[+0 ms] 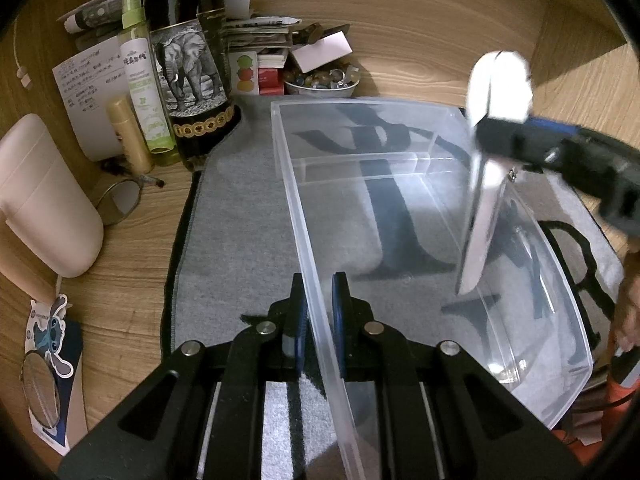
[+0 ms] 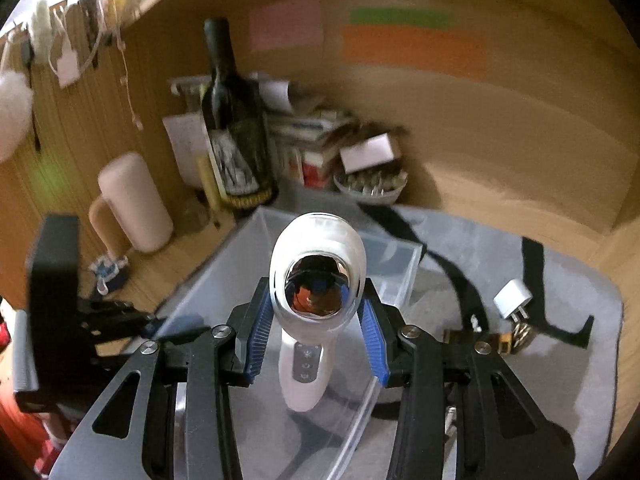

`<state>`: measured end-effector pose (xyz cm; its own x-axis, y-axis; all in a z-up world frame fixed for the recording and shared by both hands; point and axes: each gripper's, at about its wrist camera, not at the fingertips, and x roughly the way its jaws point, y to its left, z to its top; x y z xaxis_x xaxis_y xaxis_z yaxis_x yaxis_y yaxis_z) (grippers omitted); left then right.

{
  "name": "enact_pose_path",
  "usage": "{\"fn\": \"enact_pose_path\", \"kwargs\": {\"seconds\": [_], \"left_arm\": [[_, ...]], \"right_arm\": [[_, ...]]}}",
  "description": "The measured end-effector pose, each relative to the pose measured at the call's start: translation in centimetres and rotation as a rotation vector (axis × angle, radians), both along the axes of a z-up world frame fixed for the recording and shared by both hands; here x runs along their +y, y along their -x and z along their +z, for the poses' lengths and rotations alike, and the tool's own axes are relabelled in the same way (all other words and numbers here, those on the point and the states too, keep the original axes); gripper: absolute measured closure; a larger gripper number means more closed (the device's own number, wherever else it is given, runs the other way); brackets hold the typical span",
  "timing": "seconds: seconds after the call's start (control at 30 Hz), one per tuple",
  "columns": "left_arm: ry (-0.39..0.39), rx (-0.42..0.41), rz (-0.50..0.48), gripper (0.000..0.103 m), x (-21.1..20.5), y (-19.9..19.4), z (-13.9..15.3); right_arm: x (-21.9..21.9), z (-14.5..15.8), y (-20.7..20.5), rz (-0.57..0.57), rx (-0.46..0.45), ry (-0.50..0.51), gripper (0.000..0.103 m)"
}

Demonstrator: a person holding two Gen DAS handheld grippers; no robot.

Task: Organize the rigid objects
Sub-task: 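Lift the white device into the clear box and open the right tool, then move the right tool to the silver metal cylinder and grasp it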

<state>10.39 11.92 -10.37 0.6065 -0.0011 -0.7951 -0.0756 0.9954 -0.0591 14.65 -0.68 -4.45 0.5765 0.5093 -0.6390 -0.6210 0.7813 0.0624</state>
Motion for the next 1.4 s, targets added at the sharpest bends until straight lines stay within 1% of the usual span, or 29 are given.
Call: {"fn": "enact_pose_path", "kwargs": {"seconds": [0.23, 0.5, 0.63, 0.83, 0.93, 0.97, 1.0, 1.07, 1.23, 1.37, 1.4], "left_arm": [[0.007, -0.006, -0.008, 0.090, 0.1, 0.2, 0.0], [0.009, -0.010, -0.013, 0.090, 0.1, 0.2, 0.0], [0.004, -0.009, -0.016, 0.090, 0.1, 0.2, -0.1], [0.004, -0.008, -0.016, 0.090, 0.1, 0.2, -0.1], [0.003, -0.008, -0.017, 0.090, 0.2, 0.2, 0.0], [0.003, -0.007, -0.016, 0.090, 0.2, 0.2, -0.1], [0.005, -0.008, -0.017, 0.090, 0.2, 0.2, -0.1], [0.005, -0.007, -0.017, 0.090, 0.2, 0.2, -0.1], [0.005, -0.008, -0.016, 0.090, 0.1, 0.2, -0.1], [0.007, -0.007, -0.017, 0.090, 0.1, 0.2, -0.1], [0.007, -0.006, -0.017, 0.090, 0.1, 0.2, -0.1]], "right_arm": [[1.7, -1.8, -0.5, 0.030, 0.030, 0.088, 0.065], [2.6, -3.4, -1.2, 0.062, 0.095, 0.165, 0.065], [2.9, -3.8, -1.2, 0.081, 0.113, 0.174, 0.065], [3.1, -3.9, -1.2, 0.087, 0.114, 0.197, 0.065], [3.0, -3.6, -1.2, 0.076, 0.102, 0.188, 0.063], [2.9, -3.4, -1.1, 0.072, 0.097, 0.181, 0.059], [2.7, -3.2, -1.1, 0.071, 0.091, 0.172, 0.052], [2.3, -2.6, -0.8, 0.063, 0.066, 0.155, 0.045], [1.4, -1.1, -0.4, 0.050, 0.021, 0.137, 0.041], [0.3, 0.1, 0.1, 0.034, -0.019, 0.112, 0.027], [-0.1, 0.5, 0.2, 0.029, -0.031, 0.108, 0.025]]}}
